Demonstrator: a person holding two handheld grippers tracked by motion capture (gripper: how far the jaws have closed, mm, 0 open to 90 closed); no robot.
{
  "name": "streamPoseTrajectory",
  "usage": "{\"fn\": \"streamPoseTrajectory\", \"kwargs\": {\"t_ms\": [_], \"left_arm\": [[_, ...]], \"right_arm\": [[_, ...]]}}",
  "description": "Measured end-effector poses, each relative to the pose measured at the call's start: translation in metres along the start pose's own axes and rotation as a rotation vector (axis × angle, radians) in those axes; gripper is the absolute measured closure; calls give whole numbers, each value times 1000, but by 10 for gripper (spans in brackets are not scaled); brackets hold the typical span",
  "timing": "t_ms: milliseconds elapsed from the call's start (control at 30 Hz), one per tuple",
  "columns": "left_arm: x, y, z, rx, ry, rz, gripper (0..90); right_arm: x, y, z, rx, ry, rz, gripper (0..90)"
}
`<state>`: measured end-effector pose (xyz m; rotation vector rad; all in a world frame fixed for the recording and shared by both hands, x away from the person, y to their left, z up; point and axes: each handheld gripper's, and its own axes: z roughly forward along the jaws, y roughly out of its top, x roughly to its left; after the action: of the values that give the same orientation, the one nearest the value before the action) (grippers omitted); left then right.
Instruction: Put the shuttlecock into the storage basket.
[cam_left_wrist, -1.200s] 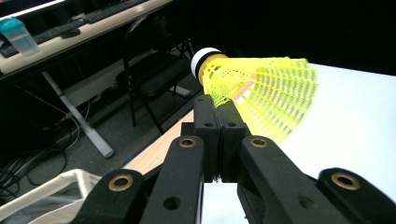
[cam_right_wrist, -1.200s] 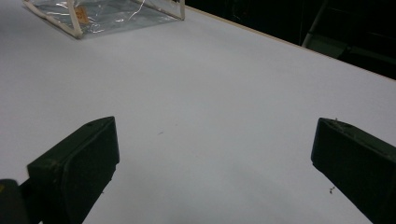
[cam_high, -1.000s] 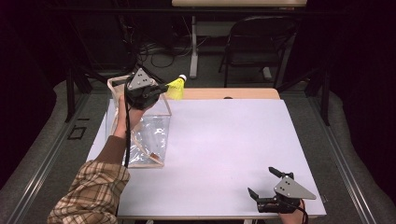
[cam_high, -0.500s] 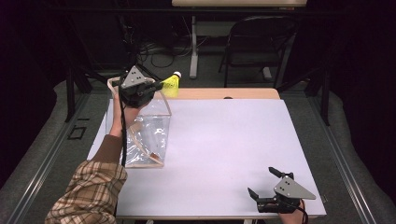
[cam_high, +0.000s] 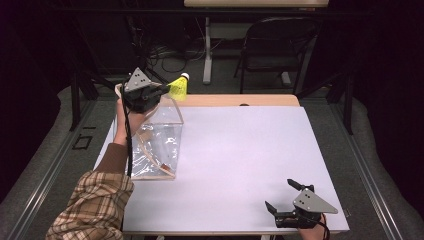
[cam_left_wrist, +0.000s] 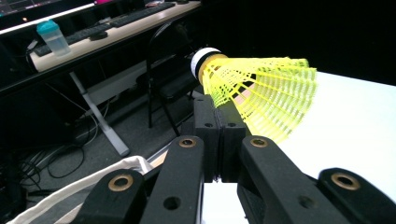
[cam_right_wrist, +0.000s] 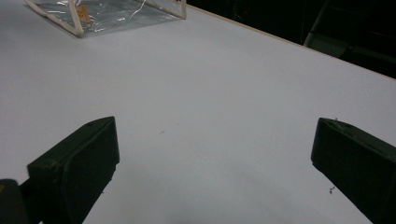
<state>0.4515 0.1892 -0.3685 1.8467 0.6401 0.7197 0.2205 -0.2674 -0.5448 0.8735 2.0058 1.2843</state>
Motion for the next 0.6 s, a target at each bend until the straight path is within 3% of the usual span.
{"fn": "streamPoseTrajectory", "kwargs": {"t_ms": [600], "left_arm": [[10,-1,-6,-8,31,-19,895]], "right_arm": [[0,0,0,1,-2,-3,6]]}}
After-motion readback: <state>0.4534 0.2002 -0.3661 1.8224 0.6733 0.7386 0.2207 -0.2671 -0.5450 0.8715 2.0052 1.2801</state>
